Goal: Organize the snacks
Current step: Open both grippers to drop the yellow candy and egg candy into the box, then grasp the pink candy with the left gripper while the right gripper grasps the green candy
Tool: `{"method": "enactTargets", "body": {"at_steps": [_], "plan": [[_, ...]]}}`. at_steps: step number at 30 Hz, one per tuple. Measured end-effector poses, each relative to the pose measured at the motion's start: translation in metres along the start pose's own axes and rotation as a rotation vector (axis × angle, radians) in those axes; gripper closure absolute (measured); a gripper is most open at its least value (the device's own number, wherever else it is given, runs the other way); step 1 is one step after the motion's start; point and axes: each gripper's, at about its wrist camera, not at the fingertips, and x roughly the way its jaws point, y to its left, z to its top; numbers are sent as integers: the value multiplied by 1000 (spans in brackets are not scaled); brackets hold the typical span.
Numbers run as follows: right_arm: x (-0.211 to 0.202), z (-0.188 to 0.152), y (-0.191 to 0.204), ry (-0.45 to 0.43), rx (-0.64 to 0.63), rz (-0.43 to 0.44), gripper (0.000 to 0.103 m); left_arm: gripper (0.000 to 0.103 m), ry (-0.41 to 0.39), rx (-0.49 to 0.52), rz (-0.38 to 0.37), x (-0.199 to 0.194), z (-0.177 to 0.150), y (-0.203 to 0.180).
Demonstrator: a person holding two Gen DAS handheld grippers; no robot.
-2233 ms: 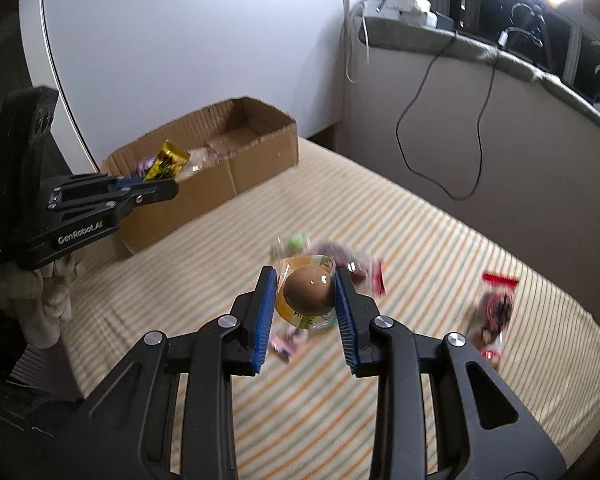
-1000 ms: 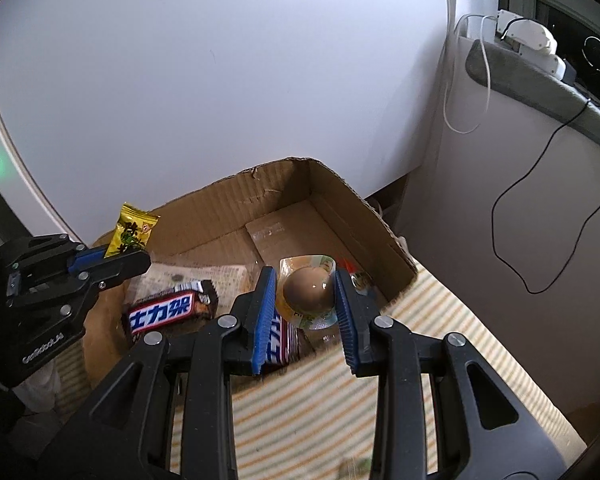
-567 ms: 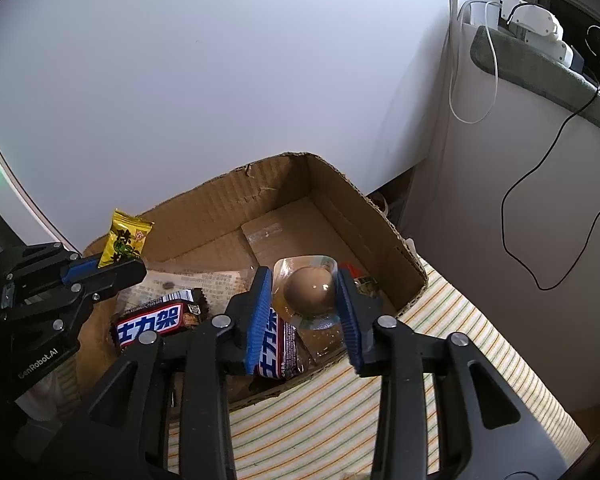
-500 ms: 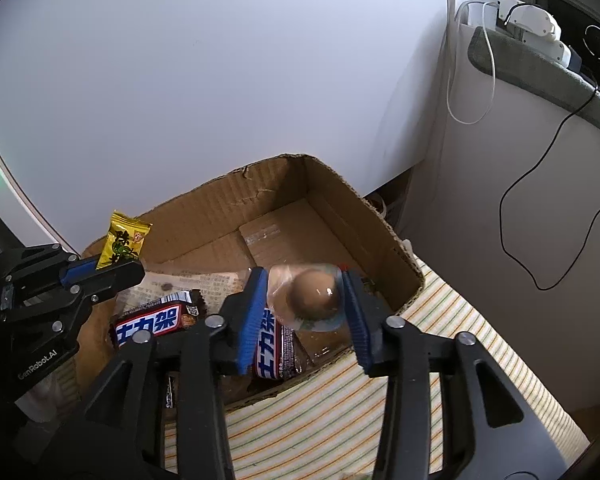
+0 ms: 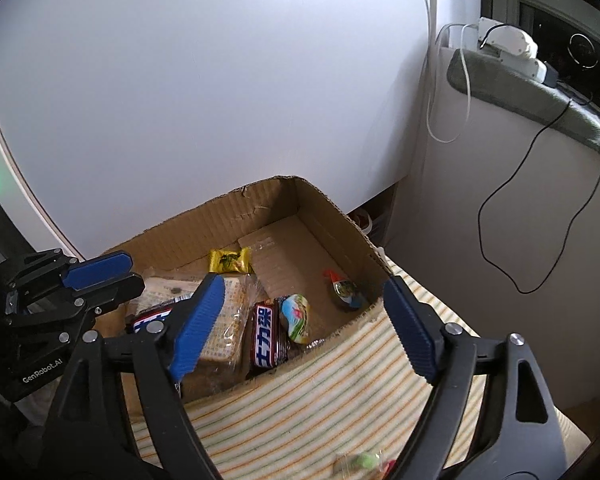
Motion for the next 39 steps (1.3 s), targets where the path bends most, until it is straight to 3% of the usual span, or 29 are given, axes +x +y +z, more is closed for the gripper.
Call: {"method": "enactTargets", "body": {"at_steps": [5, 12, 13, 17, 20, 29, 39], "plan": [[-20, -9, 0, -16, -5, -19, 18, 81, -18, 17, -12, -15, -2, -11], [-54, -29, -4, -32, 8, -50, 18, 72, -44, 45, -34, -34, -8, -33], [-62, -34, -6, -37, 13, -59, 18, 67, -47, 50, -38, -36, -9, -36], [-82, -47, -15, -55, 32, -83, 6, 58, -49, 60, -69, -42, -15, -49], [-99, -59, -24, -65, 46, -115, 3, 52, -39, 75, -103, -44, -22, -62], [-134, -110, -58, -40, 89, -222, 0, 52, 38, 119, -216, -33, -45, -110], [-136, -166, -87, 40, 137, -177, 2, 55, 140, 158, -330, -15, -72, -155]]}}
